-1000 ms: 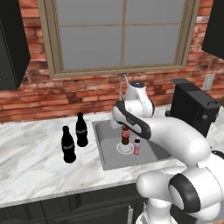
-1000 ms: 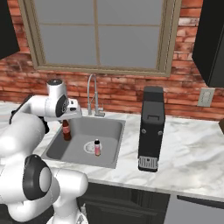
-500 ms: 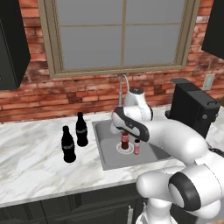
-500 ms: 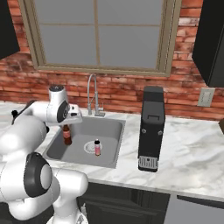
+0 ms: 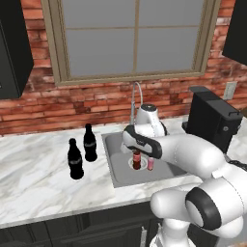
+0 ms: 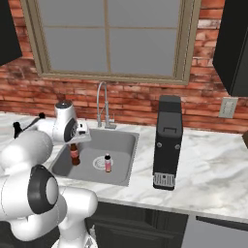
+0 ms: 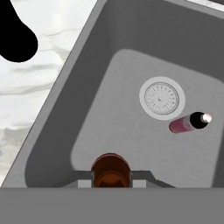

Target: Place the large bottle from the dining counter next to the other large bottle outside the sink, and place the small bottle from the dining counter next to the other small bottle inside the sink.

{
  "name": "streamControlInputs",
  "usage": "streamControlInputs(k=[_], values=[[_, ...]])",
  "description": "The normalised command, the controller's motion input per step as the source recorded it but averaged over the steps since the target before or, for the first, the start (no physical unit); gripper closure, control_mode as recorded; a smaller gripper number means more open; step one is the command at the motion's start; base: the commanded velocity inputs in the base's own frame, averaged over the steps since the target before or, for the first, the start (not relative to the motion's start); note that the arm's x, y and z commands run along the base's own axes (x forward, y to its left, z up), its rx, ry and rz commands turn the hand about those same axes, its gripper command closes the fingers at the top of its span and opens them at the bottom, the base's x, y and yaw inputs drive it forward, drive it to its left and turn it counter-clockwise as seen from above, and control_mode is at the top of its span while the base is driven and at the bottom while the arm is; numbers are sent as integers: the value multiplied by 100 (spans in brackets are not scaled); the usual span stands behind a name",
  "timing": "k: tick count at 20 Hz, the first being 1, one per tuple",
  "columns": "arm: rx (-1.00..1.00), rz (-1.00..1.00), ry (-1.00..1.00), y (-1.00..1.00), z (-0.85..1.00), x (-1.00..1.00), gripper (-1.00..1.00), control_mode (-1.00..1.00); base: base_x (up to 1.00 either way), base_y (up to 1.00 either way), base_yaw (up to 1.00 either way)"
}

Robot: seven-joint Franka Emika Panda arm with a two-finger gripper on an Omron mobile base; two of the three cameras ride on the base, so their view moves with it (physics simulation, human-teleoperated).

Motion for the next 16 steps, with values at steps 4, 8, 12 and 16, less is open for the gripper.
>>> streamControlInputs(k=[4, 8, 12, 16], values=[[-1, 0, -2, 3, -30, 6, 100, -100, 0, 0, 0], [0, 0, -1, 0, -29, 14, 100, -100, 0, 0, 0], [0, 0, 0, 0, -25, 8, 100, -100, 0, 0, 0], [0, 0, 0, 0, -25, 8, 100, -100, 0, 0, 0]])
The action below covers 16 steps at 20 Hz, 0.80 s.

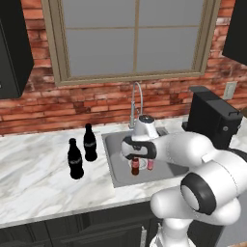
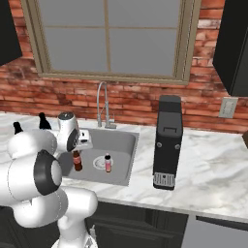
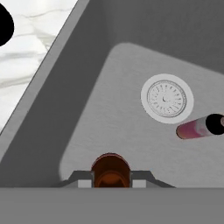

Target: Place the large bottle from the dining counter next to the other large bottle outside the sink, and place the small bottle from the dining counter next to the other small bottle inside the sink.

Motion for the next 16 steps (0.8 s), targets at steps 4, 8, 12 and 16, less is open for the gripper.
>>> streamControlInputs(k=[4, 8, 12, 16], values=[[0, 0, 0, 0, -25, 6, 100, -100, 0, 0, 0], [0, 0, 0, 0, -25, 4, 100, -100, 0, 0, 0], [0, 0, 0, 0, -24, 5, 100, -100, 0, 0, 0], [0, 0, -3, 0, -21, 5, 100, -100, 0, 0, 0]])
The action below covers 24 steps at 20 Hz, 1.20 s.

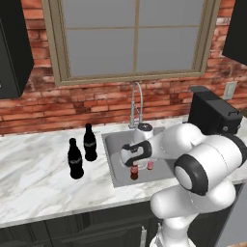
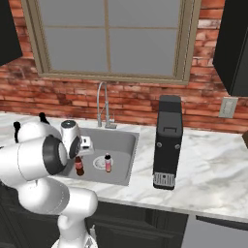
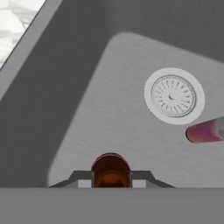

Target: Place the large bottle from the dining counter next to the other large bottle outside the sink, and place the small bottle from the dining counter next to the other small bottle inside the sink.

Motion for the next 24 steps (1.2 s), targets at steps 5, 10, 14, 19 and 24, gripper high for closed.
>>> streamControlInputs(k=[5, 10, 14, 19, 24], values=[[1, 0, -3, 0, -24, 4, 100, -100, 0, 0, 0], [1, 0, -3, 0, -28, 3, 100, -100, 0, 0, 0], [1, 0, -2, 0, -27, 7, 100, -100, 0, 0, 0], [2, 0, -2, 0, -29, 15, 100, -100, 0, 0, 0], [1, 0, -1, 0, -30, 18, 100, -100, 0, 0, 0]])
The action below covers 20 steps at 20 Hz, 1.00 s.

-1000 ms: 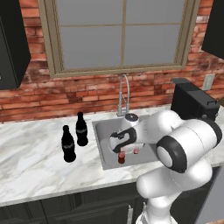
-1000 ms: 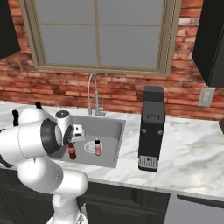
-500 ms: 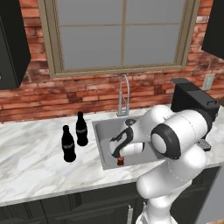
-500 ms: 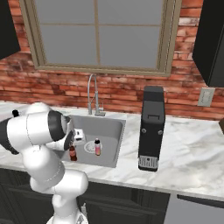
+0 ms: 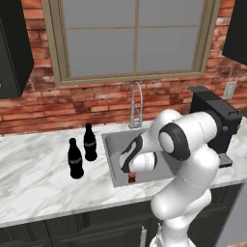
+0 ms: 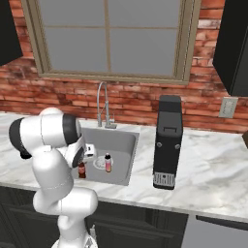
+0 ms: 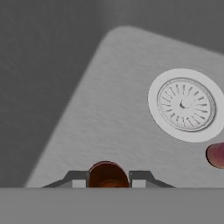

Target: Place the large bottle from the dining counter next to the other large bottle outside the sink, and place the small bottle from the dining counter next to the other small bottle inside the sink.

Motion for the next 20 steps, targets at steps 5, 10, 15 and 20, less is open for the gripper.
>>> streamControlInputs(k=[5, 10, 15, 20], values=[[1, 0, -2, 1, -35, 12, 100, -100, 0, 0, 0], [0, 2, 0, 10, -51, -17, 100, -100, 0, 0, 0], [0, 3, -1, 21, -54, -37, -100, -100, 0, 0, 0], [0, 3, -2, 17, -46, -42, -100, -100, 0, 0, 0]])
